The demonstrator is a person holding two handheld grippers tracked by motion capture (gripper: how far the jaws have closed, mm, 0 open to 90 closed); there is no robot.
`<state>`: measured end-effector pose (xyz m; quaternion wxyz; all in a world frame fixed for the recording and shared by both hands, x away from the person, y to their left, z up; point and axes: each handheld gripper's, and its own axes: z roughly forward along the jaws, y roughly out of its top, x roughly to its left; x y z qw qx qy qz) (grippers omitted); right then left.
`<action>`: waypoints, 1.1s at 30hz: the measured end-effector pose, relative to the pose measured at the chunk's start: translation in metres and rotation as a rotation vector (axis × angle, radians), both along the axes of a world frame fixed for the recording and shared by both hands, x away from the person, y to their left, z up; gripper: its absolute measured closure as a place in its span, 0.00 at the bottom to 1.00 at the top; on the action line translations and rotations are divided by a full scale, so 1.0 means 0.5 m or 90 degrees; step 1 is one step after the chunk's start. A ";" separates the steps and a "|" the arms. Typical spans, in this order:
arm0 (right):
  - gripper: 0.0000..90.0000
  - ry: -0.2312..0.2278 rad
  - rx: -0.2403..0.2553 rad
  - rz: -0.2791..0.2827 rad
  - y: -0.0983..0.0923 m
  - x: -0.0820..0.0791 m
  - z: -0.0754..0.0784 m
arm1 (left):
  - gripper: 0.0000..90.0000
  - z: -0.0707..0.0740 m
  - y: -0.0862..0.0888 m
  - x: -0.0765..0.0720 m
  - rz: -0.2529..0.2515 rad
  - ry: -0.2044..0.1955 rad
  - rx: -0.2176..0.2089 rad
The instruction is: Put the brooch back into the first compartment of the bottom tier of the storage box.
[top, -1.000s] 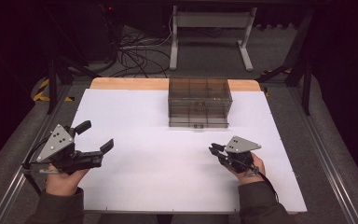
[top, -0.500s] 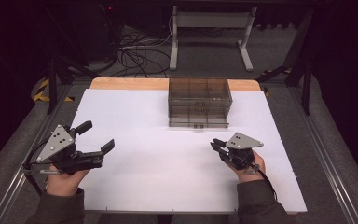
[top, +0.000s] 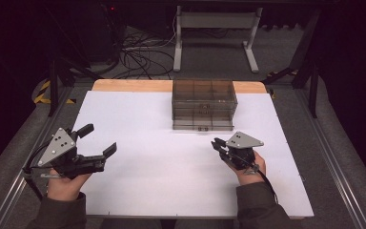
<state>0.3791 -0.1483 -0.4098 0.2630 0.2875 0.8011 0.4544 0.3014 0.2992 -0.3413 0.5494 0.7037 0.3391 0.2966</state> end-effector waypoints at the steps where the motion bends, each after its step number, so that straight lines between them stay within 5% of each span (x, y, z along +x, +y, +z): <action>1: 0.89 0.000 0.001 -0.001 0.002 0.001 0.001 | 0.07 -0.001 0.000 0.001 0.000 0.003 0.000; 33: 0.89 -0.014 0.033 -0.032 0.031 0.031 0.026 | 0.08 -0.004 0.007 0.003 0.004 0.001 -0.010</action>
